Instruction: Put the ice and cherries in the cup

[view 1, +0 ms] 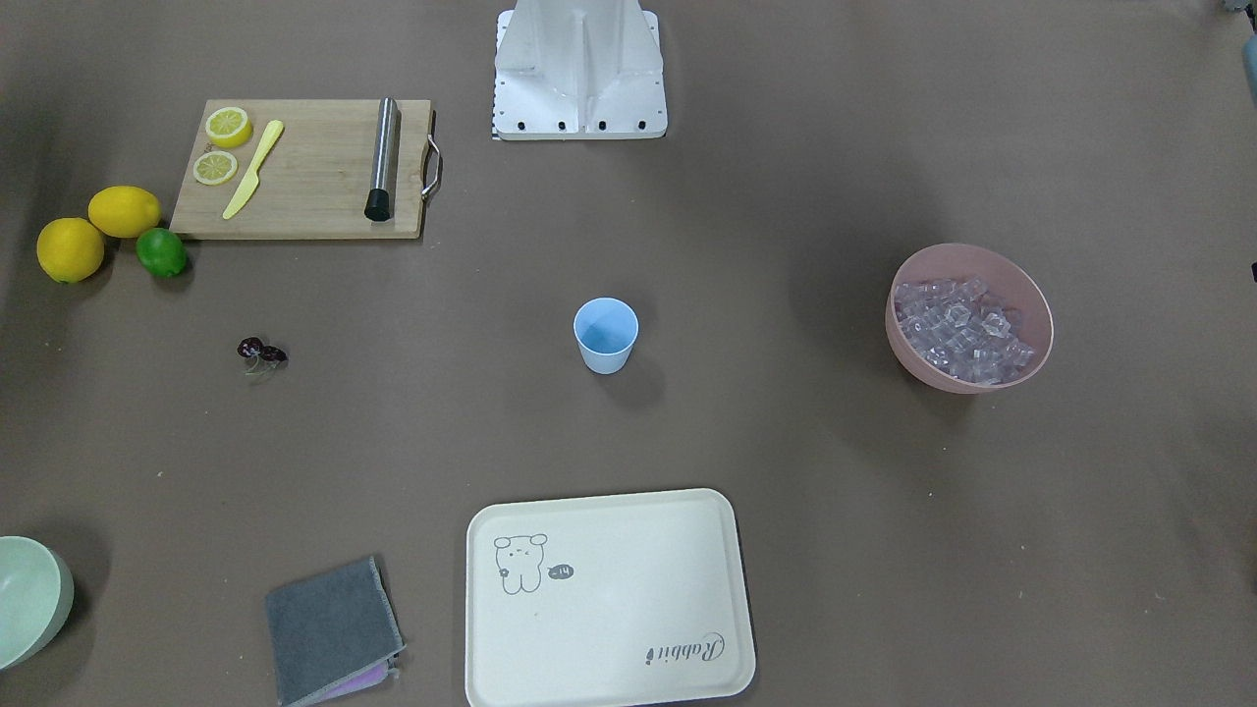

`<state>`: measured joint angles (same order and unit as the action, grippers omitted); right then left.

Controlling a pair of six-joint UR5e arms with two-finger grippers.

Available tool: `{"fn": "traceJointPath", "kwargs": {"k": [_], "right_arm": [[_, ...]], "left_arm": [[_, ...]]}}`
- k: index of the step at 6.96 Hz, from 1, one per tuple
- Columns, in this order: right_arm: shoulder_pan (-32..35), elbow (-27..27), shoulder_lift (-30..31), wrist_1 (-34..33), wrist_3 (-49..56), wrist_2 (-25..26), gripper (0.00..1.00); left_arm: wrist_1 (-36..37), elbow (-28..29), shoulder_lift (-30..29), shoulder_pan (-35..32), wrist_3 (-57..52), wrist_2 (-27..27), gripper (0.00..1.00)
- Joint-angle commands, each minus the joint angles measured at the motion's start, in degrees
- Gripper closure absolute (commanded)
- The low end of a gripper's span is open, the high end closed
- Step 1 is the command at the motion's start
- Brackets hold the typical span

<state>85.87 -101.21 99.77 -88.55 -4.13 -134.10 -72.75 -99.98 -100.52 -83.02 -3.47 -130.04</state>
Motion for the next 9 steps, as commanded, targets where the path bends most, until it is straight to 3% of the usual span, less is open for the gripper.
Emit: {"fn": "traceJointPath", "kwargs": {"k": [1, 3, 4, 7, 9], "right_arm": [[0.00, -0.04, 0.77, 0.04, 0.09, -1.16, 0.00], [0.00, -0.04, 0.77, 0.04, 0.09, -1.25, 0.00], [0.00, -0.04, 0.86, 0.04, 0.09, -1.25, 0.00], [0.08, -0.22, 0.95, 0.13, 0.09, -1.17, 0.00], [0.00, -0.04, 0.86, 0.39, 0.17, -1.17, 0.00]], "left_arm": [[-0.28, 1.18, 0.23, 0.05, -0.48, -0.12, 0.02], [-0.72, 3.10, 0.50, 0.05, -0.48, -0.04, 0.02], [-0.90, 8.00, -0.55, -0.30, -0.48, 0.05, 0.02], [-16.06, 20.75, 0.15, -6.53, -0.75, 0.40, 0.02], [-18.04, 23.08, 1.90, -9.09, -3.83, 0.40, 0.02]]}}
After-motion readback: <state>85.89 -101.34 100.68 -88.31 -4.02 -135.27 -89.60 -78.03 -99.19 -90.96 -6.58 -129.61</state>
